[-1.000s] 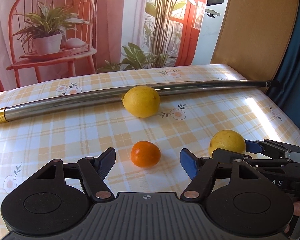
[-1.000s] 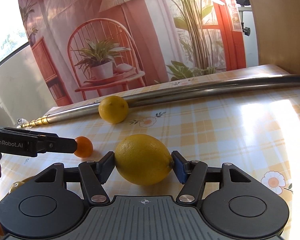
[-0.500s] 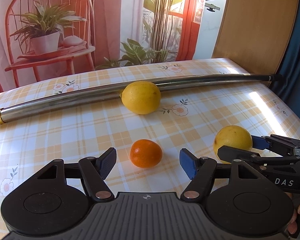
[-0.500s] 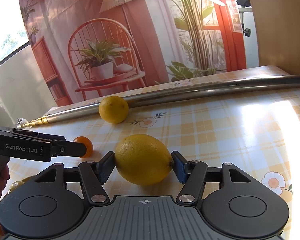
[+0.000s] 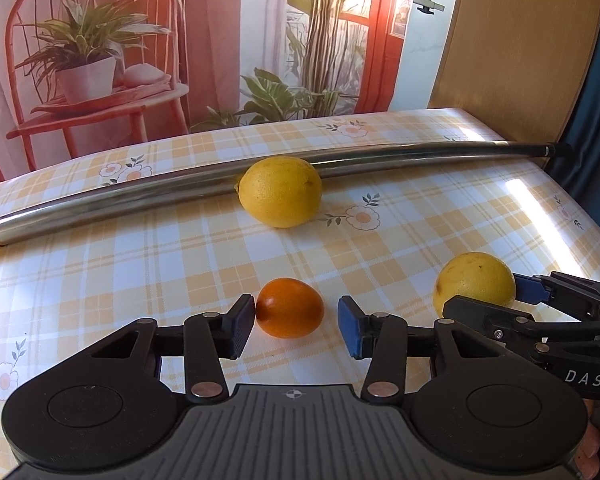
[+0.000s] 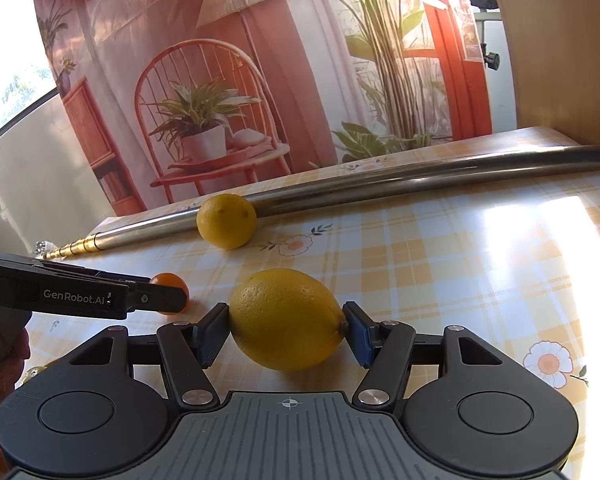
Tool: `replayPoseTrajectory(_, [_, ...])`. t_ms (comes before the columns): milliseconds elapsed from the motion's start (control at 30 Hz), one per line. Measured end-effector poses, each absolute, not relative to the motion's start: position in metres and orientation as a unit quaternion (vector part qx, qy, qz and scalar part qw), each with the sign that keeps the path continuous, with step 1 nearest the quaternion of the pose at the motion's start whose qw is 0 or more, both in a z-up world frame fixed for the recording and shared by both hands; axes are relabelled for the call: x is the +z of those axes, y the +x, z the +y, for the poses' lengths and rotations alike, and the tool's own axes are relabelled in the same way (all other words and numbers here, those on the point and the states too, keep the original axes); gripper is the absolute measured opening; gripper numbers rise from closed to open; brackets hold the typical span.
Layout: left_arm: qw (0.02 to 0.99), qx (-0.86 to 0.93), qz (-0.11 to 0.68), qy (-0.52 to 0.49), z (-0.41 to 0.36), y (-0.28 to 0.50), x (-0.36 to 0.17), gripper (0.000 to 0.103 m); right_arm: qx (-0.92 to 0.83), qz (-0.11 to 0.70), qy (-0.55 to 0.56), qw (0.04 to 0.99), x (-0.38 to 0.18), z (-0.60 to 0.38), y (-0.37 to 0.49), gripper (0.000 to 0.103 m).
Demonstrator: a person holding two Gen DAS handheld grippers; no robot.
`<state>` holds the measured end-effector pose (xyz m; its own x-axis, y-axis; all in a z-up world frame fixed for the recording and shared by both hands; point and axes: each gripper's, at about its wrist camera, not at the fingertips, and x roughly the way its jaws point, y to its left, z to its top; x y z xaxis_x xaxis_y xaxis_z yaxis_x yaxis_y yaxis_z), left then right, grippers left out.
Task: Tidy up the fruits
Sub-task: 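Close the left tool on the small orange while the right tool holds the lemon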
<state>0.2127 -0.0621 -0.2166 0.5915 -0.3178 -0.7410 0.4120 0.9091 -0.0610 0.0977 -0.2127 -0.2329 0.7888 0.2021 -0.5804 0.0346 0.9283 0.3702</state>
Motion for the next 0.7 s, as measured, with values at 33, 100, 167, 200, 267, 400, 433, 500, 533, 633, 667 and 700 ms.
replayPoseTrajectory(33, [0.889,-0.203,0.405,0.057,-0.062,0.214,-0.218,0.049,0.045,0.322,0.184,0.928,-0.233,-0.213,0.098,0.058])
replayPoseTrajectory(100, [0.889,-0.198,0.408,0.059,-0.062,0.216,-0.220,0.049,0.046,0.322,0.186,0.927,-0.232,-0.214,0.097,0.058])
replayPoseTrajectory(167, [0.888,-0.197,0.412,0.059,-0.062,0.219,-0.222,0.048,0.046,0.322,0.185,0.927,-0.233,-0.214,0.097,0.057])
replayPoseTrajectory(200, [0.887,-0.197,0.414,0.056,-0.061,0.220,-0.223,0.041,0.046,0.322,0.186,0.927,-0.232,-0.214,0.097,0.057])
replayPoseTrajectory(267, [0.888,-0.195,0.414,0.045,-0.059,0.219,-0.221,0.041,0.046,0.322,0.186,0.927,-0.233,-0.214,0.097,0.057])
replayPoseTrajectory(400, [0.893,-0.208,0.396,0.048,-0.056,0.207,-0.213,0.040,0.047,0.322,0.189,0.927,-0.233,-0.214,0.097,0.057])
replayPoseTrajectory(433, [0.895,-0.211,0.391,0.052,-0.056,0.202,-0.210,0.040,0.047,0.322,0.190,0.927,-0.233,-0.214,0.097,0.057])
replayPoseTrajectory(500, [0.897,-0.218,0.382,0.050,-0.054,0.194,-0.203,0.040,0.046,0.321,0.192,0.926,-0.233,-0.214,0.097,0.057])
replayPoseTrajectory(533, [0.898,-0.220,0.378,0.048,-0.052,0.189,-0.199,0.040,0.044,0.320,0.191,0.927,-0.233,-0.213,0.097,0.057])
replayPoseTrajectory(633, [0.904,-0.221,0.363,0.039,-0.046,0.174,-0.189,0.041,0.041,0.318,0.182,0.929,-0.233,-0.209,0.095,0.057])
replayPoseTrajectory(667, [0.907,-0.220,0.358,0.036,-0.044,0.170,-0.187,0.041,0.041,0.318,0.180,0.930,-0.233,-0.209,0.095,0.057])
replayPoseTrajectory(700, [0.909,-0.219,0.354,0.032,-0.041,0.165,-0.184,0.041,0.041,0.318,0.179,0.930,-0.233,-0.208,0.095,0.057])
